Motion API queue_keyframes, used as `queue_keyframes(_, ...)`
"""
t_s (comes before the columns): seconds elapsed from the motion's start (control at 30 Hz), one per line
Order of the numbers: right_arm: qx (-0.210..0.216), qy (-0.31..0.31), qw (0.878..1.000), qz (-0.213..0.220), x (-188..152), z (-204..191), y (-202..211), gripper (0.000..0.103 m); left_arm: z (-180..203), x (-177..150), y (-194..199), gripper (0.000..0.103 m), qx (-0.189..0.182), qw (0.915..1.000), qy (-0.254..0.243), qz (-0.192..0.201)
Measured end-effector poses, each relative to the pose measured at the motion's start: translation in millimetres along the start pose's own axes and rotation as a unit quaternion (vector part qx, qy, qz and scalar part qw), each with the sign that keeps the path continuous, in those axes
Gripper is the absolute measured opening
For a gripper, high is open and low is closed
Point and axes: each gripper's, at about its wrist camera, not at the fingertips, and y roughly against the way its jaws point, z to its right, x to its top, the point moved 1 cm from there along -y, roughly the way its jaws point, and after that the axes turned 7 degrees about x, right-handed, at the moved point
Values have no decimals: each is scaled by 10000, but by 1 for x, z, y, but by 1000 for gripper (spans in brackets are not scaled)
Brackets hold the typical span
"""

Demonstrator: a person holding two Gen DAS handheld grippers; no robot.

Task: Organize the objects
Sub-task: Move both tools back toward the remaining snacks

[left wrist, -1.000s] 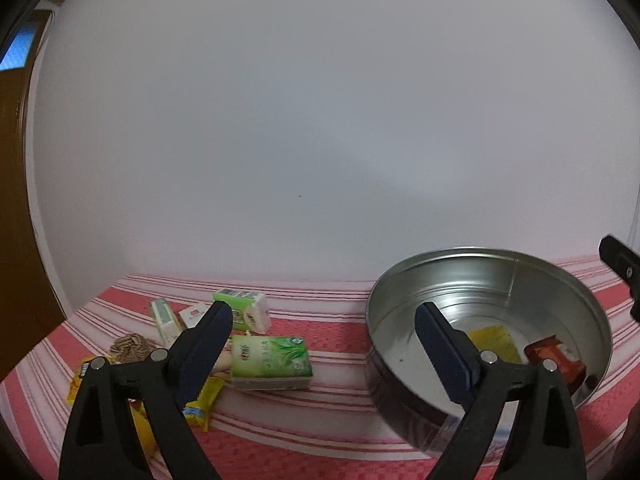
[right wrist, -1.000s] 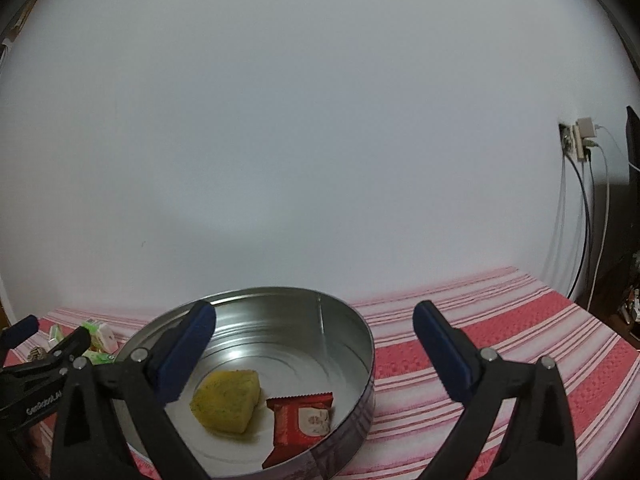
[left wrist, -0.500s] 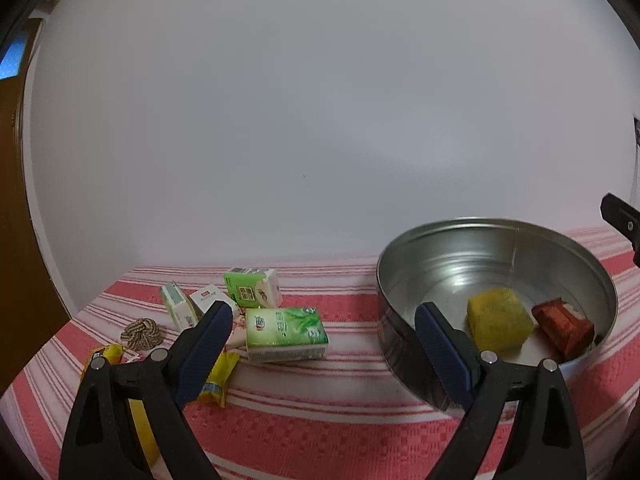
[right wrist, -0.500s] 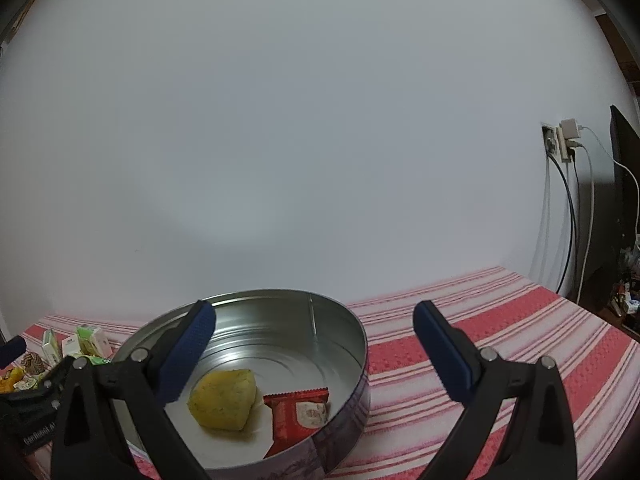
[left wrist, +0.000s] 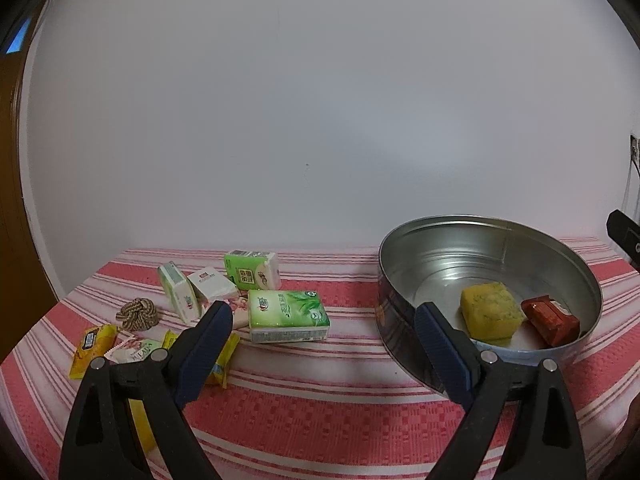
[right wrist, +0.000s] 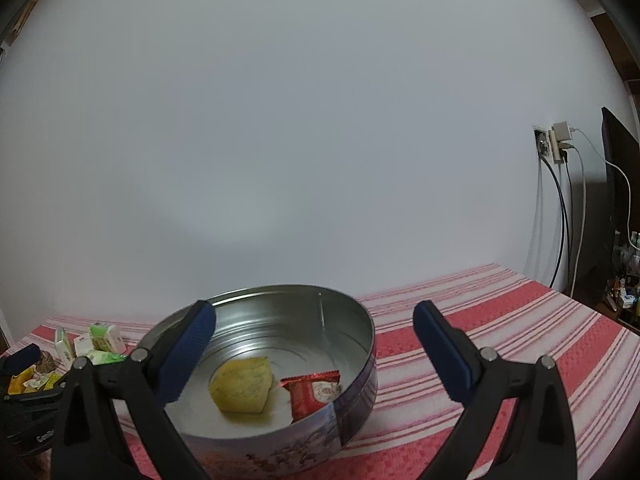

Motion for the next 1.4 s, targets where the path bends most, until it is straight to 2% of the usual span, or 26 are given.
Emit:
queue_keyframes(0.4, 255, 102, 9996, -92, -8, -36, 12, 101, -18, -6, 6, 94, -40, 9999, 76, -94)
queue_keyframes(0.6, 538, 73, 9980, -337, -15, -60, 8, 101, -49, -11, 4, 94, 109, 9996, 194, -175)
queue_keyframes(0.87, 1062, 282, 9923, -567, -26, -115, 2, 101, -105, -17, -1, 94, 542, 9979, 260, -256)
queue_keyframes(1.07, 1530, 370, 9836, -877, -37, -159, -5, 101, -159, -22, -2, 94, 928, 9945, 360, -320)
queue_keyframes(1.3, 2084, 484, 9674, -1357, -53, -210, -8, 100, -225, -31, -3, 94, 1439, 9860, 664, -514)
queue_keyframes(1.4, 2274, 510, 9574, -1706, -61, -231, -12, 94, -251, -36, -4, 94, 1643, 9809, 839, -619)
